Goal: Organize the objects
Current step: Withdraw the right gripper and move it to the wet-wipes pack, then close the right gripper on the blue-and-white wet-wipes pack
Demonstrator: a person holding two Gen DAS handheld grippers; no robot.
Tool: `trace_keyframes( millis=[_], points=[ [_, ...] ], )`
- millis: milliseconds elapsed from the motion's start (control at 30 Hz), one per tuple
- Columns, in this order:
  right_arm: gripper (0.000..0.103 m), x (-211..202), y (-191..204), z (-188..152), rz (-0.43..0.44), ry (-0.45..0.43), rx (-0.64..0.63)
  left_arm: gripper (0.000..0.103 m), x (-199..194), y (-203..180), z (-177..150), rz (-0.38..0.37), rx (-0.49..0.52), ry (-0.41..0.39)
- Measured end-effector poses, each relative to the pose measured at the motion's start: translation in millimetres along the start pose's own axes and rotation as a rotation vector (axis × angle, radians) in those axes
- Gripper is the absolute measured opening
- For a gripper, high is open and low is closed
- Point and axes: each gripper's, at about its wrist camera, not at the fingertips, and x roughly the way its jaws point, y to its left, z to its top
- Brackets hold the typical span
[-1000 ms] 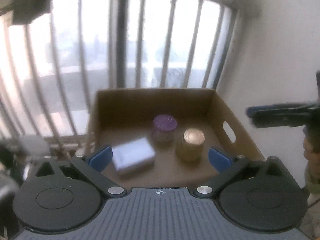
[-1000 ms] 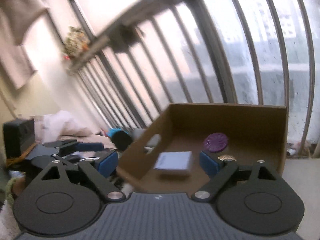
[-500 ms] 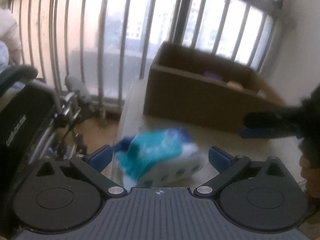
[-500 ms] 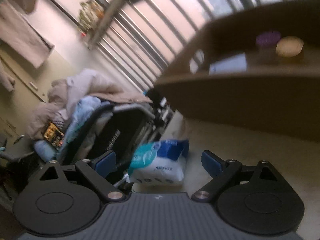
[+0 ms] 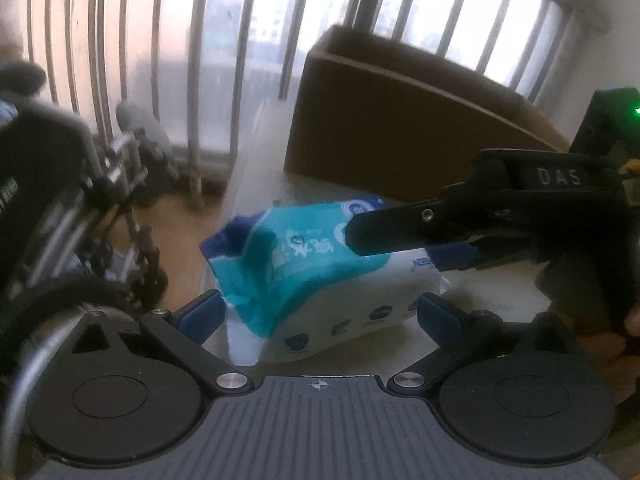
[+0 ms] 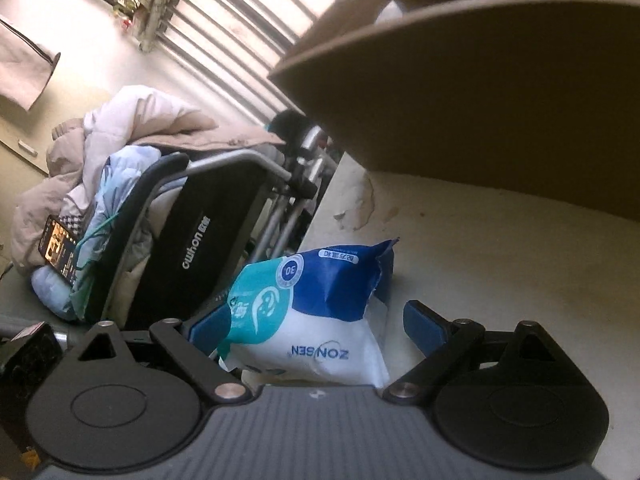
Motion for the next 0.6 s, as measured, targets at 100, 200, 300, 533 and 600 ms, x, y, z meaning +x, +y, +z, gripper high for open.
trace_keyframes(
  millis=[100, 200, 300, 533, 600],
  points=[
    [0.096, 4.8, -1.1, 1.0, 0.031, 0.025, -0.001, 0.103, 6.9, 1.2, 0.7, -0.062, -0.059, 0.041],
    [0.096, 3.9, -1.2, 0.9, 0.057, 0.037, -0.003, 0.103, 4.9, -7.9, 0.1, -0.042, -0.041, 0.037],
    [0.096, -1.6, -3.7, 1.3, 0.082, 0.043, 0.011, 0.103, 2.3, -17.9, -3.2, -0.032, -0.026, 0.045],
    [0.097, -33.9, -20.3, -4.9, 0.053, 0.003, 0.034, 0.103, 3.4, -52.3, -4.9, -0.109, 0.0, 0.088],
    [0.097, -46.6, -28.9, -9.8, 0.038, -0.008, 0.049, 0.103, 4.9, -68.6, -5.9, -0.125, 0.035, 0.093]
  ],
)
